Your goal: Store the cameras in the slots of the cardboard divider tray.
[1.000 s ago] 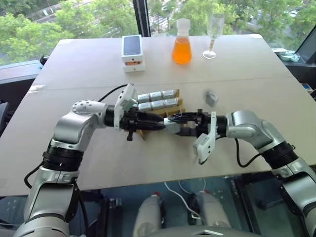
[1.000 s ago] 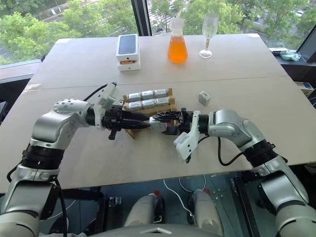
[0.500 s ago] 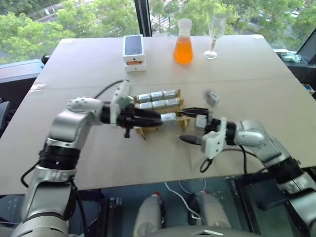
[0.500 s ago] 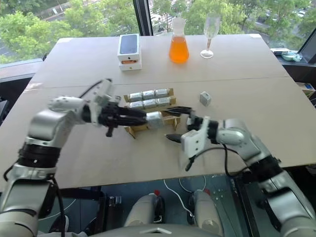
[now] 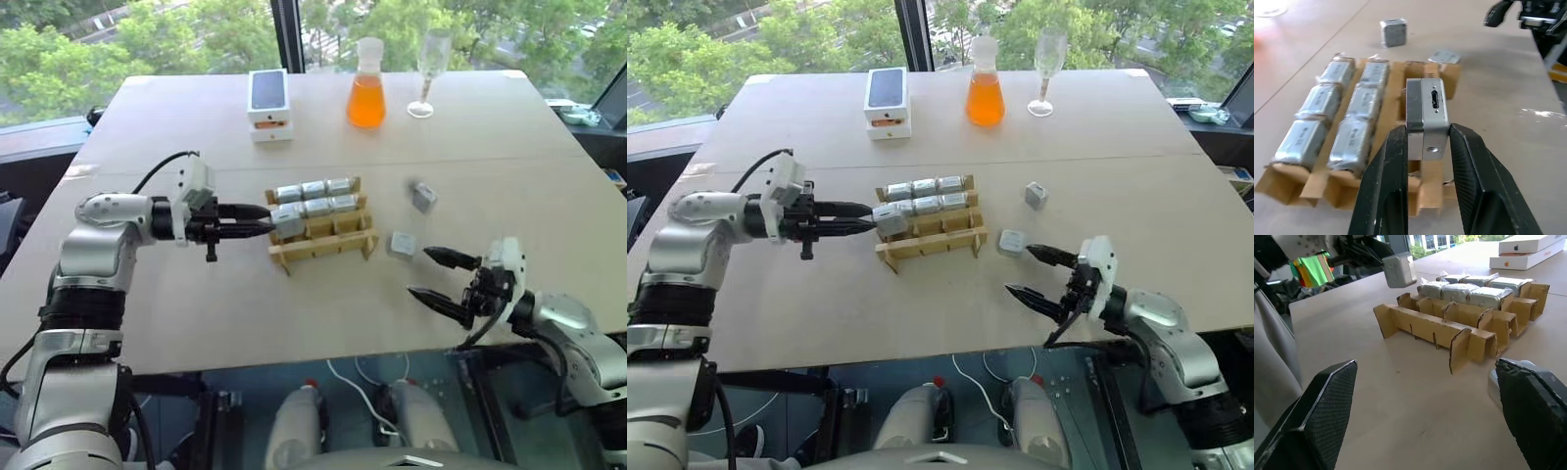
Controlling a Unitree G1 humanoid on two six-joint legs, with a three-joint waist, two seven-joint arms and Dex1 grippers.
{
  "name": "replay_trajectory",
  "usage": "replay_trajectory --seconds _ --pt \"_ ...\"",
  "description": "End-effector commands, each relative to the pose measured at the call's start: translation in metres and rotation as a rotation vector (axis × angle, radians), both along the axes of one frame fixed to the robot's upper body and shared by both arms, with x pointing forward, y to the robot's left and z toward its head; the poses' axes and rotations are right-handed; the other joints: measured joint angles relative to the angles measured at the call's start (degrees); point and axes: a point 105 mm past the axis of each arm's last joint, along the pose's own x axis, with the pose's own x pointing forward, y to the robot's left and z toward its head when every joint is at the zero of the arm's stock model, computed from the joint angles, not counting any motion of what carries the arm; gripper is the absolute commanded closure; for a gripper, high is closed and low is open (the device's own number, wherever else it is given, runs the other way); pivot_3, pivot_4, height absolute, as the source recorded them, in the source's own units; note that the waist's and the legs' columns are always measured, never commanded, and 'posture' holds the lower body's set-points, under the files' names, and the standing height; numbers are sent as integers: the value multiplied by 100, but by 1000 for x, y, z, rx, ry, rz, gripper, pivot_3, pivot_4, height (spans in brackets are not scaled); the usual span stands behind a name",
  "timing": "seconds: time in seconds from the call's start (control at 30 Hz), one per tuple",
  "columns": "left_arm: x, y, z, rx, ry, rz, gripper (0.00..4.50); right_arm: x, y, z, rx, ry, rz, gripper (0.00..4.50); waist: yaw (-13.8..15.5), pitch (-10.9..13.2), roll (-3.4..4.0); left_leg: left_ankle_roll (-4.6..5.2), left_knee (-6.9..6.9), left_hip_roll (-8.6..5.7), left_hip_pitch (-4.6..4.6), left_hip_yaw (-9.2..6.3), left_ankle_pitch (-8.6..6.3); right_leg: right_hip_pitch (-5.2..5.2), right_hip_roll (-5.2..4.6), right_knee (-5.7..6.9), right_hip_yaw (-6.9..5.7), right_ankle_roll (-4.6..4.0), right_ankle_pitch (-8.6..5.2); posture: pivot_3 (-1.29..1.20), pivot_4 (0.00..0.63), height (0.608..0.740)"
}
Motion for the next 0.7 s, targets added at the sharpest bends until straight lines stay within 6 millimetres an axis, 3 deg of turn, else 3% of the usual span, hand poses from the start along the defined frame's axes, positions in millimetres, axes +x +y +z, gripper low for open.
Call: replay_trajectory --seconds 0.03,0.3,0.5,0.7 --pt "12 6 8 10 -62 12 3865 -3 -4 5 14 -47 12 19 6 0 -2 0 2 -1 -2 -1 0 0 3 0 -3 1 -1 0 150 740" --pt "31 -9 5 -8 -69 -58 3865 -1 -6 4 4 -94 -29 19 7 0 -3 -5 24 -3 -18 -10 3 0 4 0 -15 4 2 0 150 740" --pt "27 -17 3 -6 -44 -122 3865 -3 -9 4 14 -100 -57 19 -5 1 -4 -12 31 -3 -22 -13 7 0 4 0 -16 6 4 0 150 740" --pt "19 -9 -21 72 11 -126 3865 -3 -12 3 25 -104 -101 19 -5 1 -3 -10 31 -2 -16 -13 5 1 4 6 -12 6 4 0 150 740"
